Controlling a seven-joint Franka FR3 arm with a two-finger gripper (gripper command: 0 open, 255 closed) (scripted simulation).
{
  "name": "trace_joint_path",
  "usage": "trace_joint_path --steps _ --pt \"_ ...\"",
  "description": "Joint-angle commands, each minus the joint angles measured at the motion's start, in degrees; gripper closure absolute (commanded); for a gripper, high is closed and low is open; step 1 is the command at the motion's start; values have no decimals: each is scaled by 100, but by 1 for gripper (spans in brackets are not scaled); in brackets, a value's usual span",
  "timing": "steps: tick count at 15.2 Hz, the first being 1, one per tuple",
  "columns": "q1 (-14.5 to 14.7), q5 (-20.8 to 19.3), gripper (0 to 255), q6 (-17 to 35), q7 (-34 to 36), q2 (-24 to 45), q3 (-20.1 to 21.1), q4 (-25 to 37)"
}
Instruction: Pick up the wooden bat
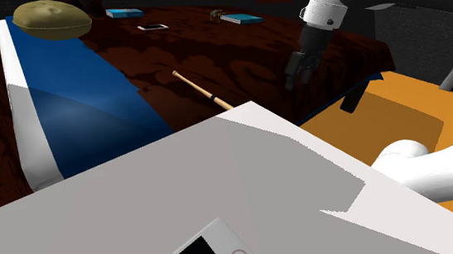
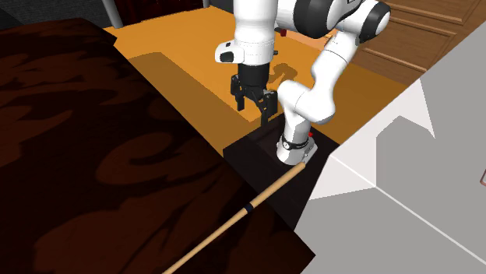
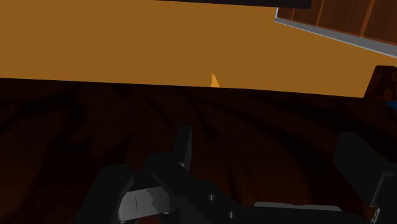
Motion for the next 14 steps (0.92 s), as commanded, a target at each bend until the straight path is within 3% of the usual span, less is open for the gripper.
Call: trace_joint_path --steps 1,8,14 --pt "0 0 0 0 0 0 0 0" --pt "56 69 0 334 808 1418 750 988" --pt "77 -169 0 401 1565 2772 1335 2135"
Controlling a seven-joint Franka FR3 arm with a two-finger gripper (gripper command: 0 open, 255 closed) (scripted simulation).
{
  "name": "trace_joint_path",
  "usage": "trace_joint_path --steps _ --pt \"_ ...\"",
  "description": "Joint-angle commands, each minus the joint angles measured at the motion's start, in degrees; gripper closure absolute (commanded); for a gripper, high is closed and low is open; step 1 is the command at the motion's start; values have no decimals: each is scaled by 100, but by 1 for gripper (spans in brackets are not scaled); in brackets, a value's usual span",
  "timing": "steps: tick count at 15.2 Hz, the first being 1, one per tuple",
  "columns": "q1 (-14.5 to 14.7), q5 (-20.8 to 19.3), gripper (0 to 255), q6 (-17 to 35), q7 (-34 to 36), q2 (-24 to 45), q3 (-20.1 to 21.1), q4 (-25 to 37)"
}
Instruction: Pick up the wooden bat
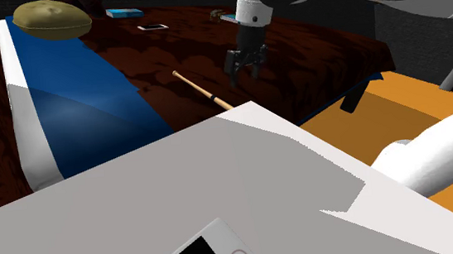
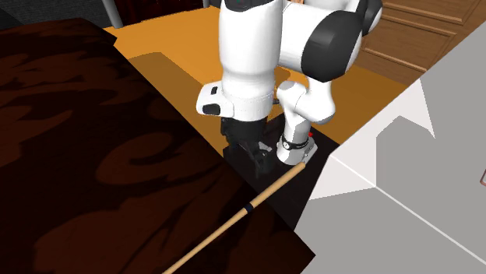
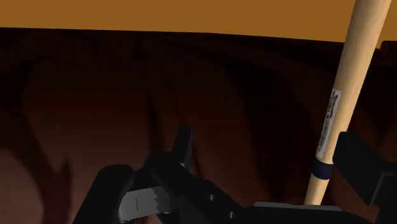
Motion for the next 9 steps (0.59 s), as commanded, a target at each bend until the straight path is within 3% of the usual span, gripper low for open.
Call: trace_joint_path --steps 1,7,9 --pt "14 -129 0 5 281 517 198 453" --pt "209 -722 0 -269 1101 2089 655 2022" --pt "217 -717 0 -188 1101 2077 643 1930"
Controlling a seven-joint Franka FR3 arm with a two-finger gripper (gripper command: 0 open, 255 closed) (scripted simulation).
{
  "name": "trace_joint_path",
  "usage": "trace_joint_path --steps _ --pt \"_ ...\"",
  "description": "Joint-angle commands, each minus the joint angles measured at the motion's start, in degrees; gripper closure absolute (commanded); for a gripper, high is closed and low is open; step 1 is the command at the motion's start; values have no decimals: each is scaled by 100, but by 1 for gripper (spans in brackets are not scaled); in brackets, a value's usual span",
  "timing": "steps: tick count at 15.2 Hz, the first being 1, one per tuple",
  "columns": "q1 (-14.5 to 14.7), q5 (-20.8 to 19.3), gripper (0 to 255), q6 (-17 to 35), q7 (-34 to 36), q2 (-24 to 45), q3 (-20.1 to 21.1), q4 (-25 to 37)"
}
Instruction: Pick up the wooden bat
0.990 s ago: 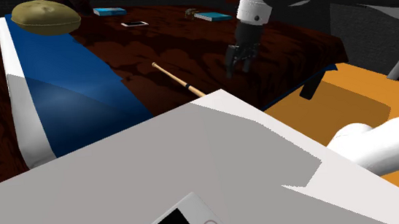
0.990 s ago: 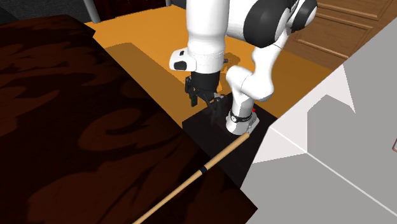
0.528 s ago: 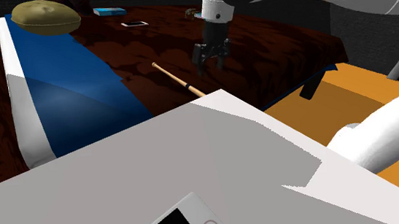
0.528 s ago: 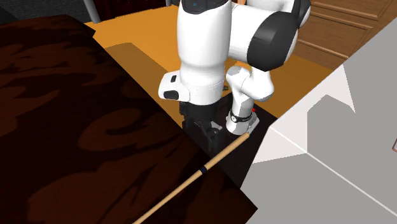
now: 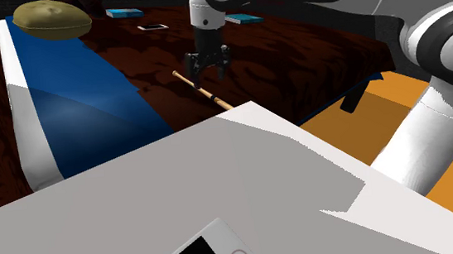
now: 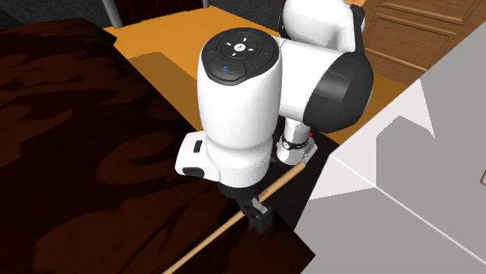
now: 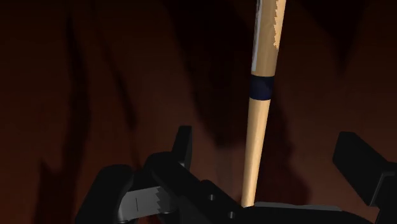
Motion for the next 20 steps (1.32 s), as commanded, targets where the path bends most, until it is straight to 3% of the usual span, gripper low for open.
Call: trace_joint_path --steps 1,8,9,20 --pt "7 -22 0 110 27 44 6 -76" --pt "-1 -6 0 552 30 -4 -1 -562" --pt "-1 -8 255 549 32 0 -1 -556" --pt "-1 -9 255 395 27 6 2 -396"
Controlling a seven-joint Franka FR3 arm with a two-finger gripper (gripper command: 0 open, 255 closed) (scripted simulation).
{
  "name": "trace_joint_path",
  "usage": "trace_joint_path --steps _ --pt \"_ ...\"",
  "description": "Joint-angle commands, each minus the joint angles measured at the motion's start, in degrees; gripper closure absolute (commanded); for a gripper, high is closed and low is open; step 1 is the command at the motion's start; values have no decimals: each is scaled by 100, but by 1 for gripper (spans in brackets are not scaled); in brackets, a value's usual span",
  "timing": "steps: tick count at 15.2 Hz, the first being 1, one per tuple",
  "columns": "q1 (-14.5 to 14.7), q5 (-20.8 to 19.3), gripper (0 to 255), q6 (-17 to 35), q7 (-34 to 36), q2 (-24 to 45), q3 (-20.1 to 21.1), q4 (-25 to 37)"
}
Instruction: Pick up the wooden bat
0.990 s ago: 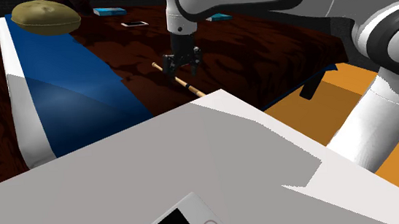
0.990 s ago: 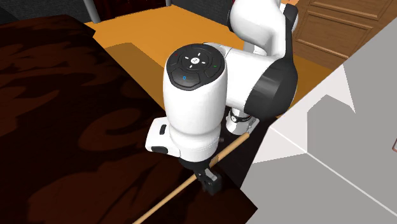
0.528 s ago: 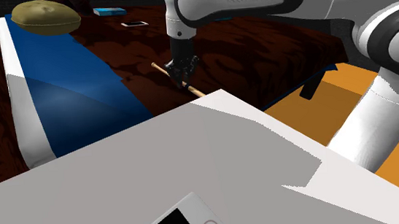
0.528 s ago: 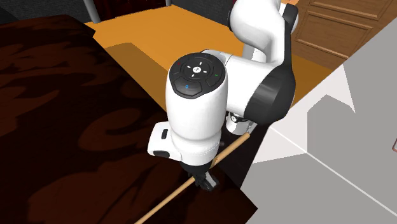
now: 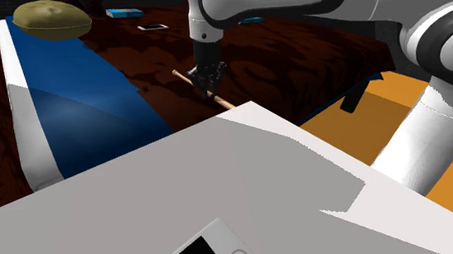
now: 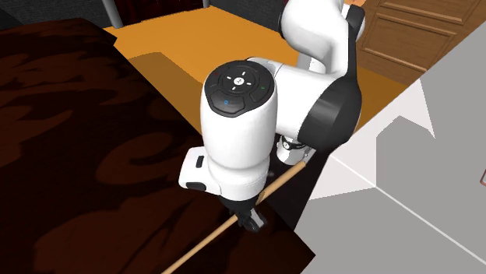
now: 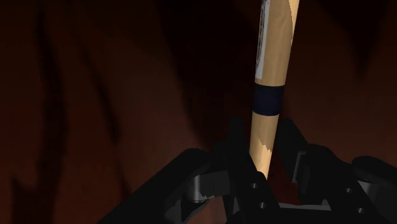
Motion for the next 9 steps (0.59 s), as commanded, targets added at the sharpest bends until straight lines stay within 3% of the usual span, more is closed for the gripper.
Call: trace_joint_path --steps 1,9 --pt "3 -5 255 -144 4 14 3 149" --pt "26 -48 255 -795 13 136 21 913"
